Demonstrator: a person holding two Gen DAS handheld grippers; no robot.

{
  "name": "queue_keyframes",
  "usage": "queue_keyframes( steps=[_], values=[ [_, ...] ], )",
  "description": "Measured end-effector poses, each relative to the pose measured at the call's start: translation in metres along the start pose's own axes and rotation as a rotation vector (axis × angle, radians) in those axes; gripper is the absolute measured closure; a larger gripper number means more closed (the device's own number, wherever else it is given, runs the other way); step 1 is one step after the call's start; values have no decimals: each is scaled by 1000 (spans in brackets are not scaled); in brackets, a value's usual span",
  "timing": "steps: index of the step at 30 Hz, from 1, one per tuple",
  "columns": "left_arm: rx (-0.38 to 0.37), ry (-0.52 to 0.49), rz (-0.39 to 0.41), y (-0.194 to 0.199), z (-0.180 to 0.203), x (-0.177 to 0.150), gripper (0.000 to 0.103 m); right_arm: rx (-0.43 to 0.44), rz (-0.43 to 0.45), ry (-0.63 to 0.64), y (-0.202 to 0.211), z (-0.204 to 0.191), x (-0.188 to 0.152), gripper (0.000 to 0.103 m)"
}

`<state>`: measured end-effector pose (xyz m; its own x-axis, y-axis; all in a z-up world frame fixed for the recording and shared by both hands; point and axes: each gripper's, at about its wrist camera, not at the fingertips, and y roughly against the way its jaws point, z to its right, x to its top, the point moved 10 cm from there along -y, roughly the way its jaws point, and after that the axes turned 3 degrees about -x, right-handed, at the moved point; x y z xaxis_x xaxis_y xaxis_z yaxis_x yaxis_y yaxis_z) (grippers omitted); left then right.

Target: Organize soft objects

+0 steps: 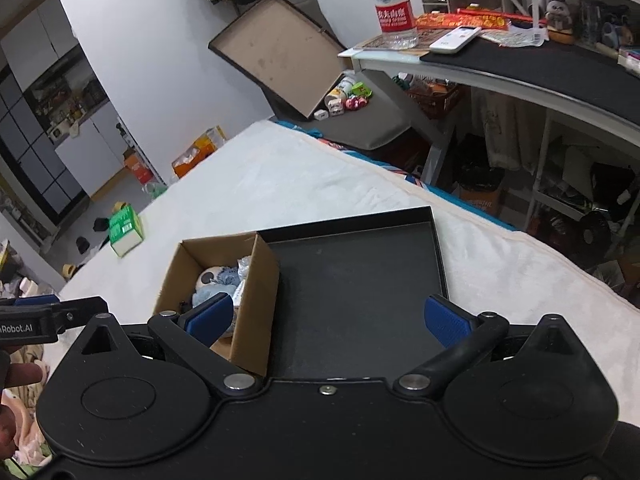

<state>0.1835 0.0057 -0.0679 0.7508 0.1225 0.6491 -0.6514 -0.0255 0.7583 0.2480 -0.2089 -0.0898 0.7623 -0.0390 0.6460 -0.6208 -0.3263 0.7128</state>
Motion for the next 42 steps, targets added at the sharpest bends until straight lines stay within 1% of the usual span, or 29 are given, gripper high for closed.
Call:
queue_keyframes(
  steps=[3,8,12,15,21,26,28,32,39,42],
  values=[
    [-12,3,14,12,0,-4,0,6,22,1,13,-3,-1,0],
    [-17,1,30,28,-2,-13,0,-10,43,21,31,-8,-8,0],
    [-35,-4,32,40,-3,-22,0,-31,50,35,45,-13,-16,0],
    [-45,-6,53,52,-4,-25,0,-25,72,56,57,-19,-18,0],
    [-53,-16,76,74,-3,-33,0,-20,106,34,74,-20,-22,0],
    [-79,-17,79,86,0,-46,0,-10,106,51,84,-27,-32,0],
    [-69,-26,77,90,0,-51,0,-4,100,54,87,-29,-37,0],
    [-71,-31,81,99,-2,-61,0,-9,76,57,91,-31,-49,0],
    [-53,-30,100,115,-5,-70,0,-10,94,63,105,-36,-58,0],
    [-57,-26,103,120,-4,-74,0,-13,106,73,111,-39,-60,0]
  ],
)
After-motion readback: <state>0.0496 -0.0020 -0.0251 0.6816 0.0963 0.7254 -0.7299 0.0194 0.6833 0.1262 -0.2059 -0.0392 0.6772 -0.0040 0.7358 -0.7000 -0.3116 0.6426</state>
